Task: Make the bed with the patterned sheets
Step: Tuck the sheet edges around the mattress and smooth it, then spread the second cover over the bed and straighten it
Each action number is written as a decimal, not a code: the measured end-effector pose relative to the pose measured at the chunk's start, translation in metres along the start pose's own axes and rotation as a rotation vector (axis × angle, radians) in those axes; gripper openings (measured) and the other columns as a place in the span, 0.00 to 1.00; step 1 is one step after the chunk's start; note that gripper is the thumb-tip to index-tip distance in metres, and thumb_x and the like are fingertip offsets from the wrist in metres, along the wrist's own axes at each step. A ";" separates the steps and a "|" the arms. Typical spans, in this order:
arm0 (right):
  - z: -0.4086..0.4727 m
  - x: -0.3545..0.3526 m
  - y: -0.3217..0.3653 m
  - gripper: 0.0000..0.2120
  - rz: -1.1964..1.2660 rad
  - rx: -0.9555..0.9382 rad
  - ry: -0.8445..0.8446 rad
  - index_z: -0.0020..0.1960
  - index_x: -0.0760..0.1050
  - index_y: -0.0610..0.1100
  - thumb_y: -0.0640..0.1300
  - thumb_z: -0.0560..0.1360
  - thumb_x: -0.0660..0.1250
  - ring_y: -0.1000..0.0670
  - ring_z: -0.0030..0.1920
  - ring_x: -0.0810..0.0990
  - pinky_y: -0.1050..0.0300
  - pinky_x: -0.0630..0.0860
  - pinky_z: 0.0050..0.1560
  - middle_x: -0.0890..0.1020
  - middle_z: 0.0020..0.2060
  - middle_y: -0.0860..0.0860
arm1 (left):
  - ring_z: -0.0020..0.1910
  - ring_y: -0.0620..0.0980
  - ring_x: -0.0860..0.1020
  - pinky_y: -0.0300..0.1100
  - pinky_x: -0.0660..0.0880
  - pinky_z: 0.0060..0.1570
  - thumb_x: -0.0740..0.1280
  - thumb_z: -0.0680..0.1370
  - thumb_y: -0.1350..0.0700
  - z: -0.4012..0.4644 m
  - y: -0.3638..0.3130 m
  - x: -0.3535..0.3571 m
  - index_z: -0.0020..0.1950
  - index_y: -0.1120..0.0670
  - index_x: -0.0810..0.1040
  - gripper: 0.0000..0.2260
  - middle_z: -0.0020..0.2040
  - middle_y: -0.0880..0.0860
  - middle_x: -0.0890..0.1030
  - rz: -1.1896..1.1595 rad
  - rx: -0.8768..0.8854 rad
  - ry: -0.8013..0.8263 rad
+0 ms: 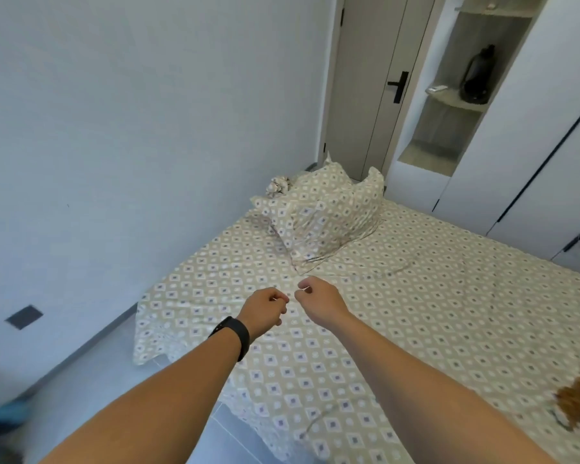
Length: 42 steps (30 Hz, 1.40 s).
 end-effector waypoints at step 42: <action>0.411 0.089 0.233 0.04 -0.065 0.471 -0.422 0.44 0.72 0.44 0.43 0.76 0.61 0.48 0.36 0.76 0.55 0.70 0.35 0.79 0.43 0.45 | 0.40 0.53 0.78 0.40 0.72 0.33 0.59 0.84 0.55 0.468 0.003 -0.382 0.58 0.59 0.78 0.11 0.51 0.57 0.81 0.295 0.145 0.341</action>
Point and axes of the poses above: each hand's wrist, its own z-axis towards the middle knuckle, its own x-axis out of the palm, y = z × x, the point moved 9 cm from there along z, towards the middle knuckle
